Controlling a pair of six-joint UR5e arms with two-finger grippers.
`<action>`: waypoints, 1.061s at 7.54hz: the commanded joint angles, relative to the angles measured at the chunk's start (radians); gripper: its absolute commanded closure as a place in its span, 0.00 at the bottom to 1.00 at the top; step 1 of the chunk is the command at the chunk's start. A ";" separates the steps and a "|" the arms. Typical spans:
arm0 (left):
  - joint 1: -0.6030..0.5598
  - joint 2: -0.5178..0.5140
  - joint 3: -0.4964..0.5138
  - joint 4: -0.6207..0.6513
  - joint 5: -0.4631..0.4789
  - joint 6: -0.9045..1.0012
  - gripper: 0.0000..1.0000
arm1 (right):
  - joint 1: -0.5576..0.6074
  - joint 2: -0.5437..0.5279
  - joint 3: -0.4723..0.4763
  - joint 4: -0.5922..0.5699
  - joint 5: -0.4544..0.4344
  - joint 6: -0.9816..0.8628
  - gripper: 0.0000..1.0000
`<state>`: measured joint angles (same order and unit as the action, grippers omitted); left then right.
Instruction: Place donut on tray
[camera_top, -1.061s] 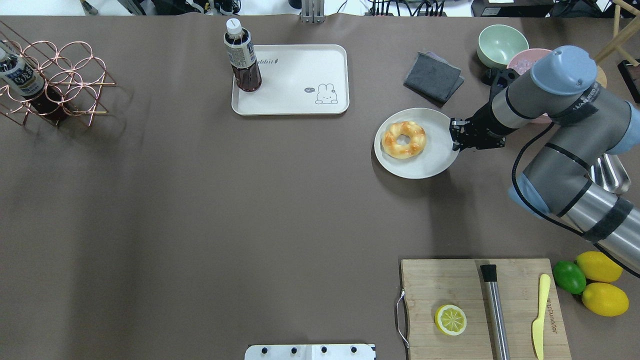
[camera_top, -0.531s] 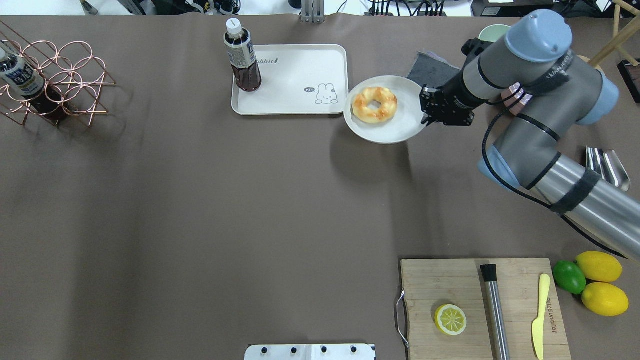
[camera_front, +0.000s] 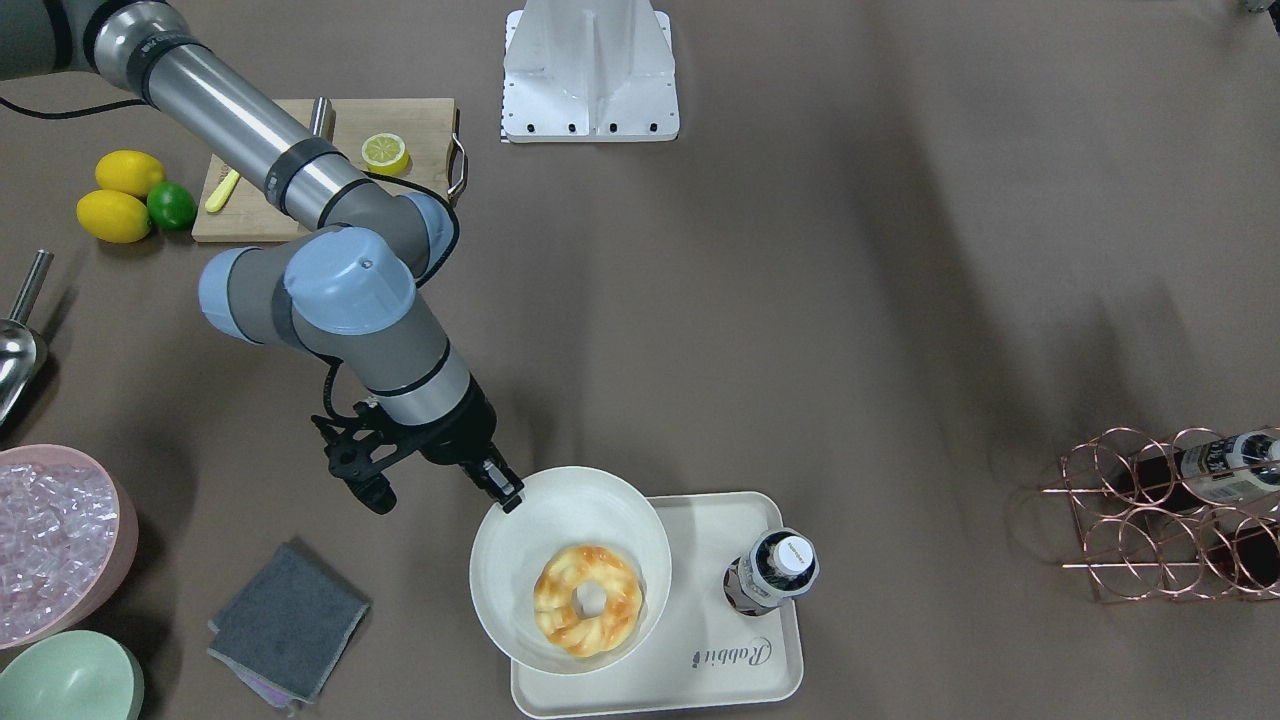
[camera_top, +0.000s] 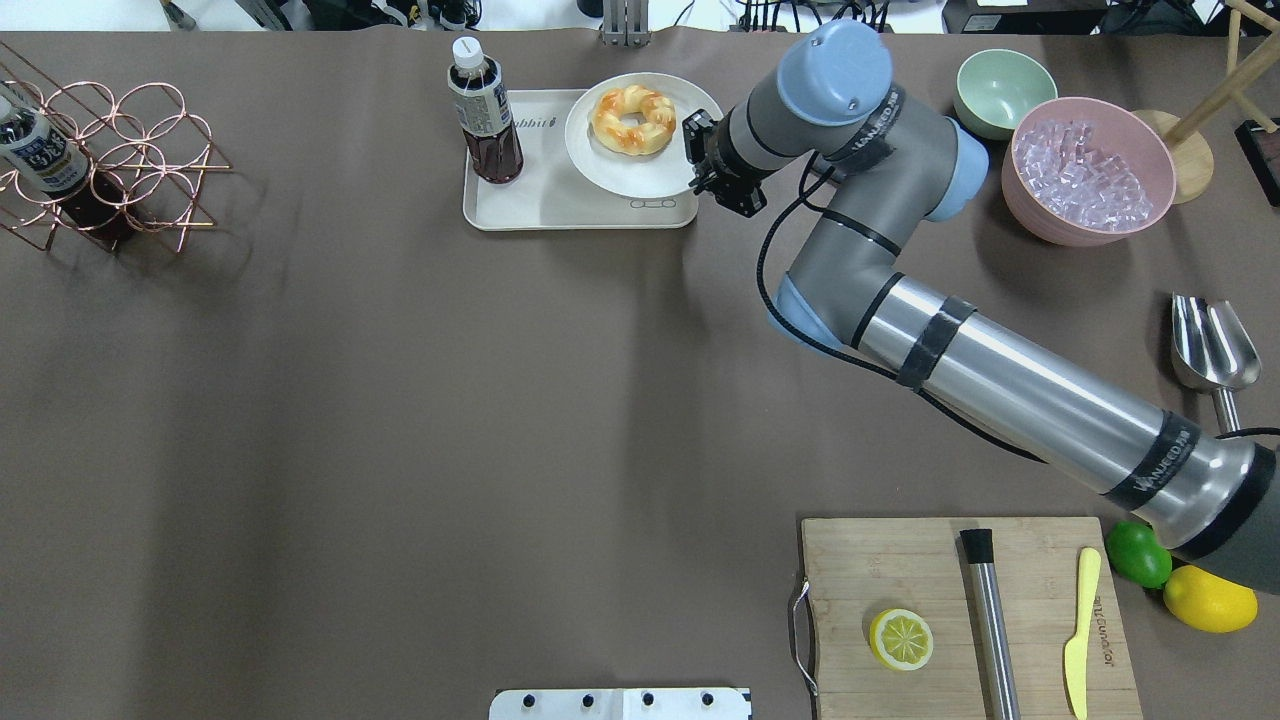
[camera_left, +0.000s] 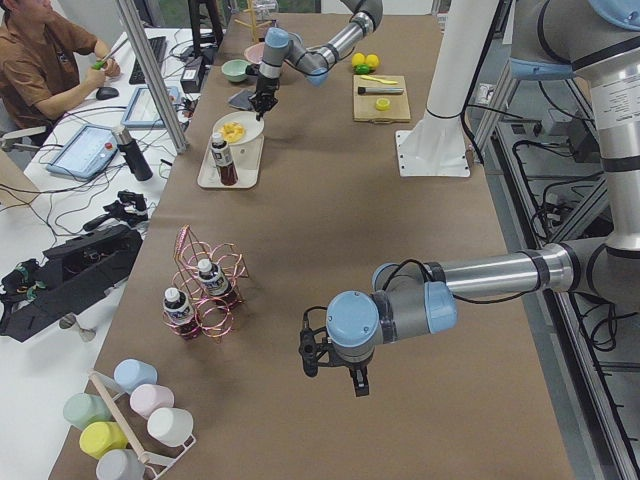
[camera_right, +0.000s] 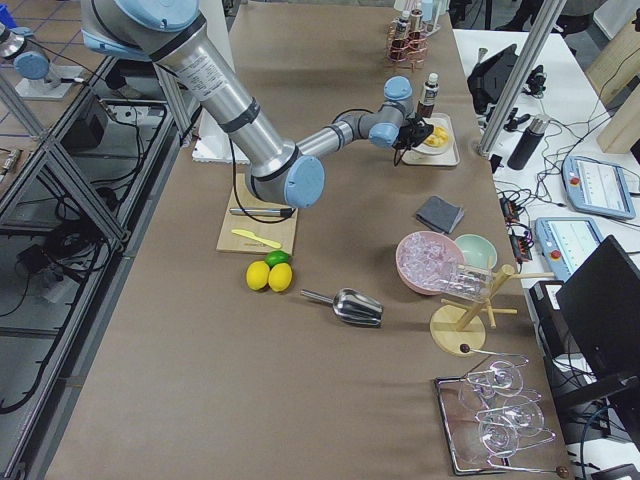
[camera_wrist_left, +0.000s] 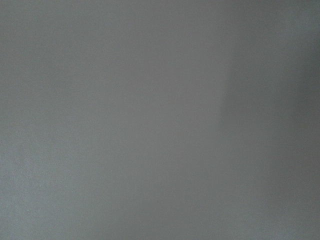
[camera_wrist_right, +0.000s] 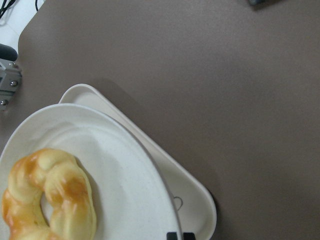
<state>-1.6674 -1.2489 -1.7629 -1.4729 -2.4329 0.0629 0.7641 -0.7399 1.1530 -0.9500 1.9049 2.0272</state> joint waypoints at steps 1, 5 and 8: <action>0.000 -0.001 -0.003 0.000 0.000 0.000 0.02 | -0.061 0.088 -0.108 0.002 -0.114 0.080 1.00; -0.003 0.002 0.000 -0.012 0.002 -0.002 0.02 | -0.089 0.155 -0.191 0.002 -0.165 0.120 0.94; -0.003 0.002 0.000 -0.013 0.002 -0.003 0.02 | -0.094 0.155 -0.184 0.002 -0.181 0.120 0.02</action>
<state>-1.6704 -1.2469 -1.7631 -1.4848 -2.4314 0.0613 0.6703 -0.5849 0.9644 -0.9481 1.7258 2.1474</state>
